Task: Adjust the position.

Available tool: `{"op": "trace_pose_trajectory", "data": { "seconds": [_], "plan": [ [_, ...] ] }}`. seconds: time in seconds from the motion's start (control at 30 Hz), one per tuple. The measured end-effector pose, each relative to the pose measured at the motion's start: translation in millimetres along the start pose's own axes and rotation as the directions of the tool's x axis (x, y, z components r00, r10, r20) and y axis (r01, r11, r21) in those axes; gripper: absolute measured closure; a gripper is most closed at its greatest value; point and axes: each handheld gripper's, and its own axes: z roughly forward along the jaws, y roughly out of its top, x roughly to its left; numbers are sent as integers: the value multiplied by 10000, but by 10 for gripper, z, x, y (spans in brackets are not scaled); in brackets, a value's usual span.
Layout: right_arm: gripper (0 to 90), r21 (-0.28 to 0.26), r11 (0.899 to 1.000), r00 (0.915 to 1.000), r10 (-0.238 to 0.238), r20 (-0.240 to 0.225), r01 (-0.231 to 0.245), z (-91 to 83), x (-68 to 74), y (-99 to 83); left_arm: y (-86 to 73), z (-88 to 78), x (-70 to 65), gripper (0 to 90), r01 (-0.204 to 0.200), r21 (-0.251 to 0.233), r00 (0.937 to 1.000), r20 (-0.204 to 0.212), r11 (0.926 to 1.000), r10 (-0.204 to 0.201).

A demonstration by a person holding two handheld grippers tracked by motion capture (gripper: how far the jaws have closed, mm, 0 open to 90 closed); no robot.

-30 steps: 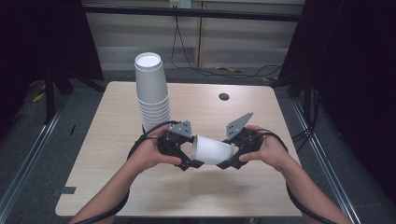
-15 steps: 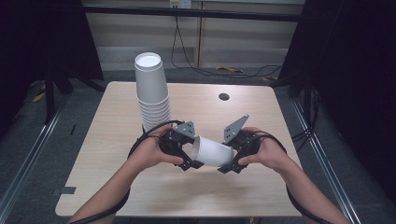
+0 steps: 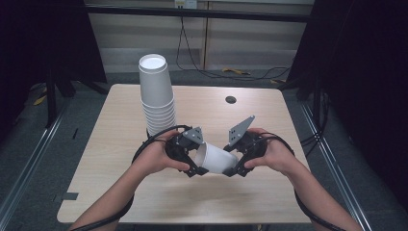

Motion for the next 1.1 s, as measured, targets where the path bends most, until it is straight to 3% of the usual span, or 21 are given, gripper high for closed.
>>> {"op": "trace_pose_trajectory", "data": {
  "seconds": [0.4,1.1],
  "plan": [
    [150,-162,9998,9998,-76,-187,73,40,18,117,13,29,-4,108,-94,102,9999,57,9999,94],
    [166,239,9996,9994,-111,-340,119,137,16,221,37,63,-37,108,-187,211,9997,164,9996,183]
  ]
}}
